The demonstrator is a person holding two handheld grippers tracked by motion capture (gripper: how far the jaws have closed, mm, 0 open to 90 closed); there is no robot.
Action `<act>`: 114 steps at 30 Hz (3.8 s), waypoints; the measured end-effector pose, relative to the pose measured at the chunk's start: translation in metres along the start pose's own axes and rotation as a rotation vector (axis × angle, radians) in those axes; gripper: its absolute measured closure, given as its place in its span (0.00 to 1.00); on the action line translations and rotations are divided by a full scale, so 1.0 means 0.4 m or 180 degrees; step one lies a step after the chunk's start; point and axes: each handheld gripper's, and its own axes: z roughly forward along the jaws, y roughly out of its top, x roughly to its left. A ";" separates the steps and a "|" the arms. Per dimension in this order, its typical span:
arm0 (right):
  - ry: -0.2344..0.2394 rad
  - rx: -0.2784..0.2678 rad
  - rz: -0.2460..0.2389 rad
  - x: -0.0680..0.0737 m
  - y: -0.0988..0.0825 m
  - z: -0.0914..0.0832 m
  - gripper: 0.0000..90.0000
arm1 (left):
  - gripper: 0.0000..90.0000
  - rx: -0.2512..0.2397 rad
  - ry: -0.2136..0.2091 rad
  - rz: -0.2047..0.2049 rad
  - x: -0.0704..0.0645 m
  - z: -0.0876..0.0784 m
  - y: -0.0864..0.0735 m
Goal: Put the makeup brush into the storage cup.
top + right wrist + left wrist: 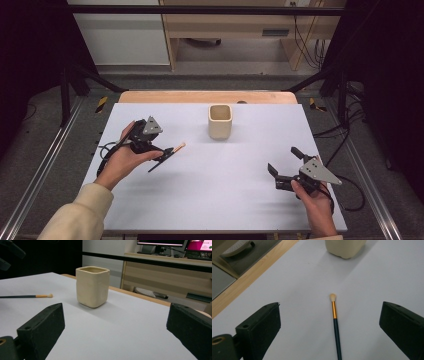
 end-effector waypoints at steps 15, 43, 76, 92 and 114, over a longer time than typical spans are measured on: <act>0.0011 -0.0015 0.0030 0.002 0.001 -0.001 0.02 | 0.04 0.0257 -0.0065 0.0066 -0.005 0.054 0.017; 0.0024 -0.0006 0.0031 0.003 0.001 -0.001 0.03 | 0.05 0.0585 -0.0078 0.0106 -0.002 0.106 0.006; 0.0032 0.0016 0.0021 0.003 0.000 0.000 0.03 | 0.16 0.1078 -0.0063 0.0129 -0.004 0.152 -0.008; 0.0042 0.0017 0.0013 0.003 -0.001 0.001 0.03 | 0.17 0.1223 -0.0080 0.0156 -0.004 0.176 -0.015; 0.0060 0.0043 0.0014 0.005 -0.001 0.001 0.03 | 0.48 0.1344 -0.0181 0.0215 -0.006 0.184 -0.020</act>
